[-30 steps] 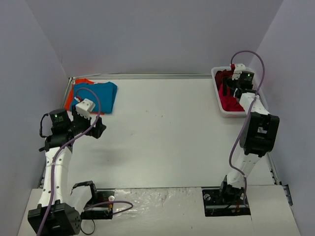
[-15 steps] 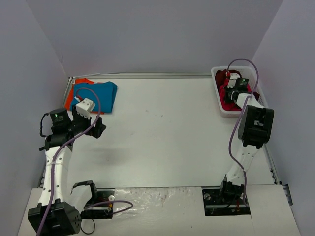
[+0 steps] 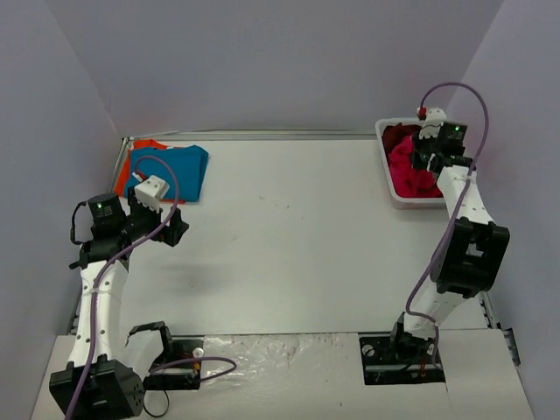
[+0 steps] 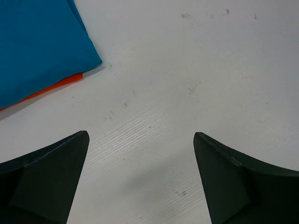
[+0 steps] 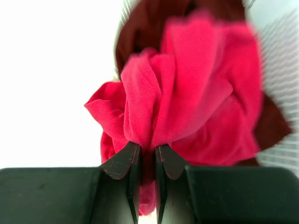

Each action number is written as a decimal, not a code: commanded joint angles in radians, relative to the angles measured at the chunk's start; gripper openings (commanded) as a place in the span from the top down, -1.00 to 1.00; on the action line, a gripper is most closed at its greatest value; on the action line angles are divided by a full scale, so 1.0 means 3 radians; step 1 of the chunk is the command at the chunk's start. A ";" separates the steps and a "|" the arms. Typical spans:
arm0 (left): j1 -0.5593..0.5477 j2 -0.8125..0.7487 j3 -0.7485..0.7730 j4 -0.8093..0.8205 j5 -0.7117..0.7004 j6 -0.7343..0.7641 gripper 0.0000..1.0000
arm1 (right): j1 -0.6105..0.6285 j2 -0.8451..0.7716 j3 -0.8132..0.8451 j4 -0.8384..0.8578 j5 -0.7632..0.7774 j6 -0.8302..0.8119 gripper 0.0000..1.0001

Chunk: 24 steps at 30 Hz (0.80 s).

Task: Fold and stack the t-shirts
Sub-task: Grab crumpled tshirt from bin with the right arm, then move the tshirt to the center of the board

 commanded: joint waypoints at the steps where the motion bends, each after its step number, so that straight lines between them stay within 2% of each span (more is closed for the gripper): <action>1: 0.0026 -0.0074 0.0091 -0.0003 0.0104 0.0006 -0.89 | 0.0029 -0.0560 0.0083 -0.0218 -0.0292 -0.0019 1.00; 5: 0.0026 -0.0074 0.0101 0.0007 0.0110 -0.0020 -0.89 | 0.0176 -0.0892 0.0318 -0.0596 -0.0420 -0.0035 1.00; 9: 0.0026 -0.0099 0.0106 0.0012 0.0110 -0.0035 -0.89 | 0.0606 -0.1026 0.0686 -0.1061 -0.0471 -0.0162 1.00; 13: 0.0026 -0.0125 0.0107 0.0012 0.0110 -0.0040 -0.89 | 0.1172 -0.1138 0.1070 -0.1532 -0.0854 -0.0310 1.00; 16: 0.0031 -0.0145 0.0112 0.0007 0.0105 -0.0040 -0.89 | 0.1297 -0.1266 0.1127 -0.1849 -0.1232 -0.0438 1.00; 18: 0.0031 -0.0155 0.0117 0.0007 0.0120 -0.0045 -0.89 | 0.1322 -0.1348 0.0985 -0.2176 -0.1652 -0.0709 1.00; 19: 0.0031 -0.0155 0.0117 0.0007 0.0135 -0.0045 -0.89 | 0.1378 -0.1404 0.0903 -0.2278 -0.1724 -0.0806 0.03; 20: 0.0031 -0.0155 0.0117 0.0007 0.0140 -0.0045 -0.89 | 0.1414 -0.1430 0.0806 -0.2507 -0.1790 -0.1100 -0.46; 24: 0.0031 -0.0145 0.0117 0.0002 0.0166 -0.0045 -0.89 | 0.1471 -0.1507 0.0279 -0.2581 -0.1495 -0.1252 -0.91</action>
